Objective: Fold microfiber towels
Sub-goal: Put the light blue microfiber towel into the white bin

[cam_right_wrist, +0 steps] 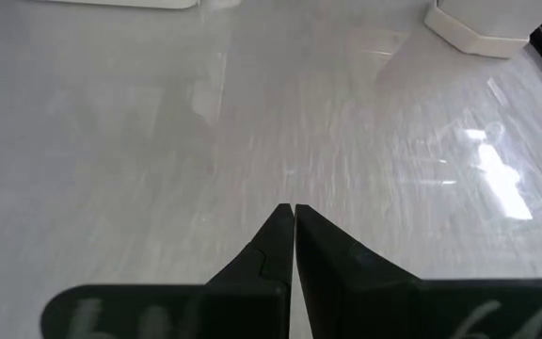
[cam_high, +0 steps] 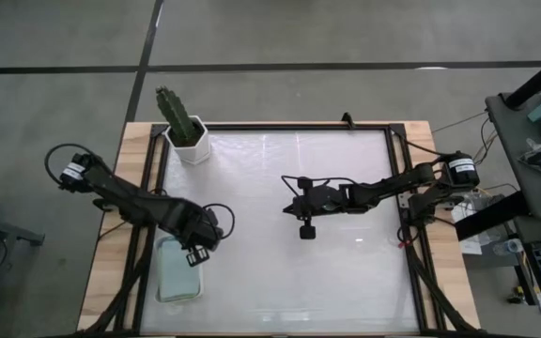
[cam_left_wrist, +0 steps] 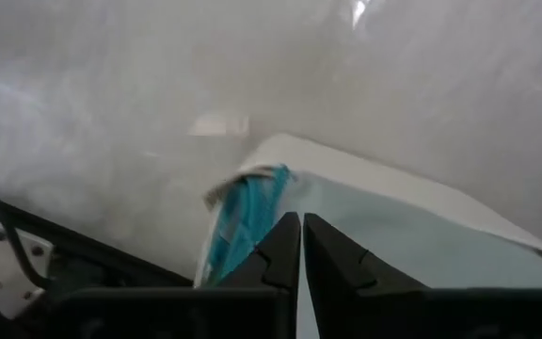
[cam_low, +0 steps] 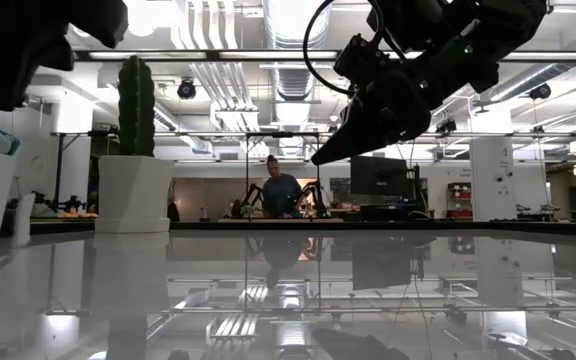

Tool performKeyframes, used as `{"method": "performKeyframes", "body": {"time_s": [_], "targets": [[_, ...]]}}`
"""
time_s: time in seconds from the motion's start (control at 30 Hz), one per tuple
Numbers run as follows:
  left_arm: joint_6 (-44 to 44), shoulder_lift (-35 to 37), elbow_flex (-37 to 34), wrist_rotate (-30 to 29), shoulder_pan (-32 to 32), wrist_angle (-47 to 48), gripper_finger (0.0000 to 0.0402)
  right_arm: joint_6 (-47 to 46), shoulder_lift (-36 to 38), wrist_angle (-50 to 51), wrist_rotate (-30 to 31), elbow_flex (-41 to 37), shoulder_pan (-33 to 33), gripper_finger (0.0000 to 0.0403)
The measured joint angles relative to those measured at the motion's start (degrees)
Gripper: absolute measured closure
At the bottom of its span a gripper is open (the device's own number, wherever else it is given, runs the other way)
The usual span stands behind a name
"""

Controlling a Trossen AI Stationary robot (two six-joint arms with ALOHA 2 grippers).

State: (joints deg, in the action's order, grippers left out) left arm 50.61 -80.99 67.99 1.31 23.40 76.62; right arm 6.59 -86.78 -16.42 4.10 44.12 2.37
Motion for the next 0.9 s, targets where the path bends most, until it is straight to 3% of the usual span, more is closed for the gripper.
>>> {"method": "performKeyframes", "body": {"time_s": [0.27,0.5,0.7,0.9], "targets": [[6.02,-0.08,-1.62,1.52,4.46,-0.16,0.0398,-0.02,0.00,0.28,0.00,0.00,0.00,0.0394],[7.74,-1.46,-5.24,-7.50,7.03,-4.33,0.0398,-0.53,0.00,0.54,-0.01,0.00,0.02,0.0394],[7.65,-2.99,-7.46,-7.25,7.04,-5.20,0.0398,-0.32,0.00,0.63,0.00,0.00,0.02,0.0394],[7.89,-2.40,-2.03,-4.38,7.03,-0.08,0.0398,-0.13,0.00,0.63,0.00,0.00,0.02,0.0394]]}}
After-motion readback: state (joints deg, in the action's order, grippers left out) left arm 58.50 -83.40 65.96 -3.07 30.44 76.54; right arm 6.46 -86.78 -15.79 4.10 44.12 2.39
